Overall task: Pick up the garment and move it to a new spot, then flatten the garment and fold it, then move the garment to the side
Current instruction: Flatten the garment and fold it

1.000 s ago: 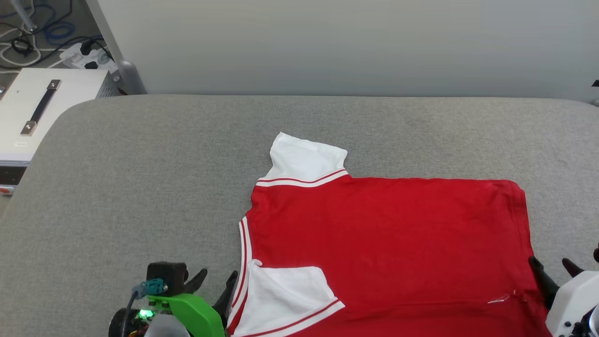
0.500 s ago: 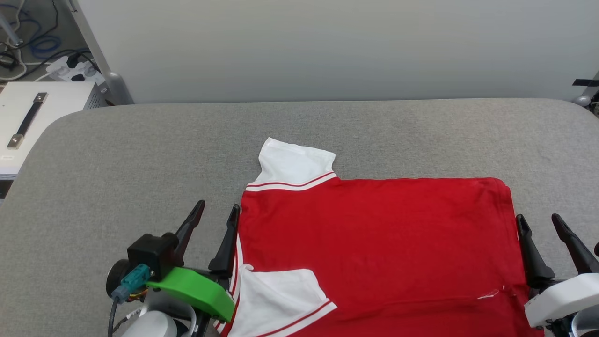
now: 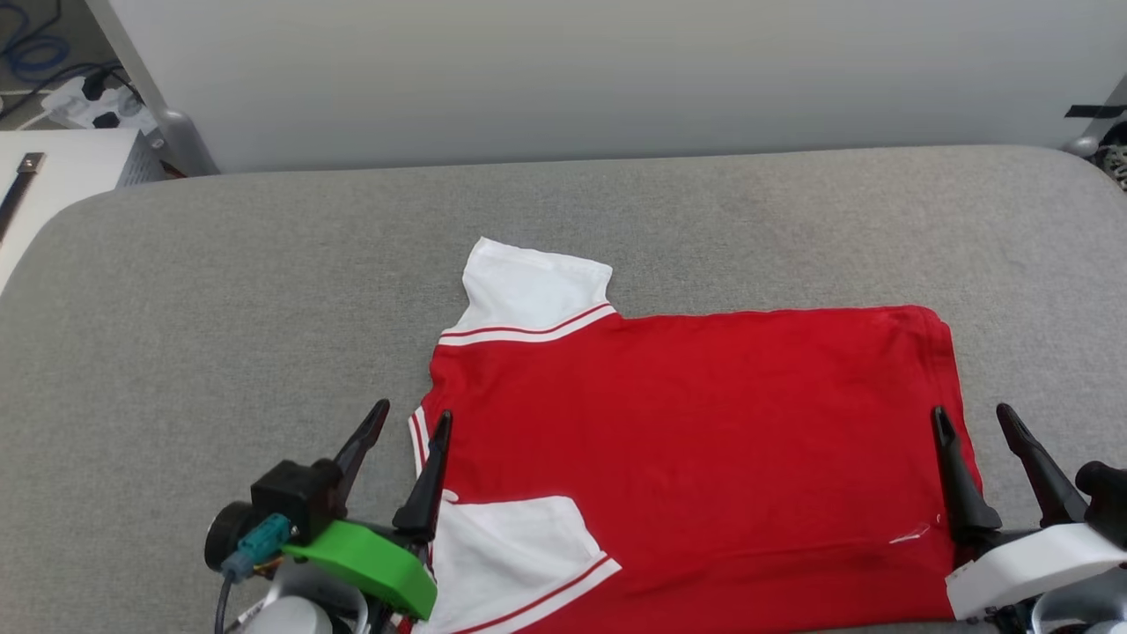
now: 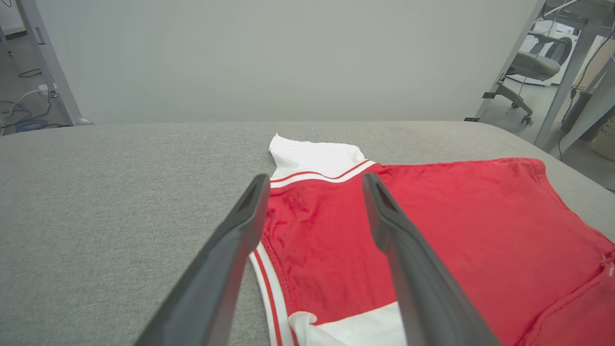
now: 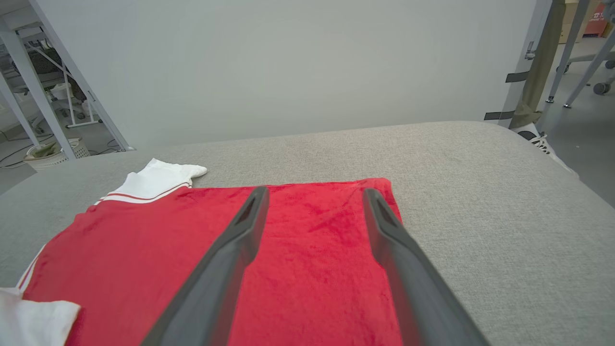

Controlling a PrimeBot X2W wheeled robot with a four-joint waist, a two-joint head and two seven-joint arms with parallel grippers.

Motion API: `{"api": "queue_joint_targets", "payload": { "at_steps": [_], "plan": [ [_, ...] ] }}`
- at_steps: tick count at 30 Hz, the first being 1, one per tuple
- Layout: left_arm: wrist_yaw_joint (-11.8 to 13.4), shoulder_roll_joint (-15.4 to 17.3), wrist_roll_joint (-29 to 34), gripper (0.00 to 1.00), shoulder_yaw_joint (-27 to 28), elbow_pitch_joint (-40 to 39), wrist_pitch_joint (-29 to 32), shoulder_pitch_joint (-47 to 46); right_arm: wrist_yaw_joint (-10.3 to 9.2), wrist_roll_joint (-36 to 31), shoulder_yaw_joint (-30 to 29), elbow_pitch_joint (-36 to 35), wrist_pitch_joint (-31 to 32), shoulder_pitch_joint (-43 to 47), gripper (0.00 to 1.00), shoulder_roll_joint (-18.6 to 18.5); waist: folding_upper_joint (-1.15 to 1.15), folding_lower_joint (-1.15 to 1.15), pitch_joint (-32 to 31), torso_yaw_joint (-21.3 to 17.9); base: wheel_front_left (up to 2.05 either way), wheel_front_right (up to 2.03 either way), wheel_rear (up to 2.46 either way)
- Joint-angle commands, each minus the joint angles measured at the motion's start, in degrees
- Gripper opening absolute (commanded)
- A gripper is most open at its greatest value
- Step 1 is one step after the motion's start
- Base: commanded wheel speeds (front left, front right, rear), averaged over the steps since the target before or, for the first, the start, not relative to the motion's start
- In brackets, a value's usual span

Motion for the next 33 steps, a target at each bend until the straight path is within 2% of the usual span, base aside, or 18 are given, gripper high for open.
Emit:
{"api": "queue_joint_targets", "payload": {
  "at_steps": [1, 6, 12, 19, 23, 27, 33],
  "plan": [
    [-0.80, 0.47, 0.63, 1.00, 0.22, 0.76, -0.11, -3.26, -0.05, -0.43, 0.46, -0.48, -0.54, -1.45, 1.00, 0.07, 0.00, 0.00, 2.61, -1.84, 0.00, 0.00, 0.00],
    [-3.30, 3.49, 0.84, 1.00, -0.59, 1.92, 7.99, -13.37, -0.05, -0.97, 1.30, -2.43, -0.49, -3.42, 1.00, -0.50, 0.00, 0.00, 7.40, -3.98, 0.00, 0.00, 0.00],
    [-5.77, 6.40, -3.71, 1.00, -1.99, 5.43, 24.49, -29.70, -0.05, -0.91, 1.66, -4.20, -0.47, -6.51, 1.00, -0.02, 0.00, 0.00, 13.75, -6.70, 0.00, 0.00, 0.00],
    [-6.50, 9.45, -10.99, 1.00, -5.97, 14.76, 44.41, -46.44, -0.05, -1.00, 3.96, -3.07, -1.98, -10.24, 1.00, 0.99, 0.00, 0.00, 18.83, -10.53, 0.00, 0.00, 0.00],
    [-6.54, 11.23, -13.08, 1.00, -8.87, 19.24, 52.70, -52.74, -0.05, -0.99, 4.98, -2.31, -2.91, -11.69, 1.00, 1.47, 0.00, 0.00, 21.05, -12.28, 0.00, 0.00, 0.00],
    [-6.54, 12.58, -13.89, 1.00, -10.71, 23.23, 56.22, -56.61, -0.05, -0.75, 6.01, -1.79, -3.59, -13.05, 1.00, 1.83, 0.00, 0.00, 23.01, -13.71, 0.00, 0.00, 0.00],
    [-6.55, 13.93, -13.03, 1.00, -12.21, 29.67, 57.50, -59.40, -0.05, -0.42, 7.27, -0.61, -4.75, -14.56, 1.00, 2.46, 0.00, 0.00, 24.92, -15.49, 0.00, 0.00, 0.00]
  ]
}}
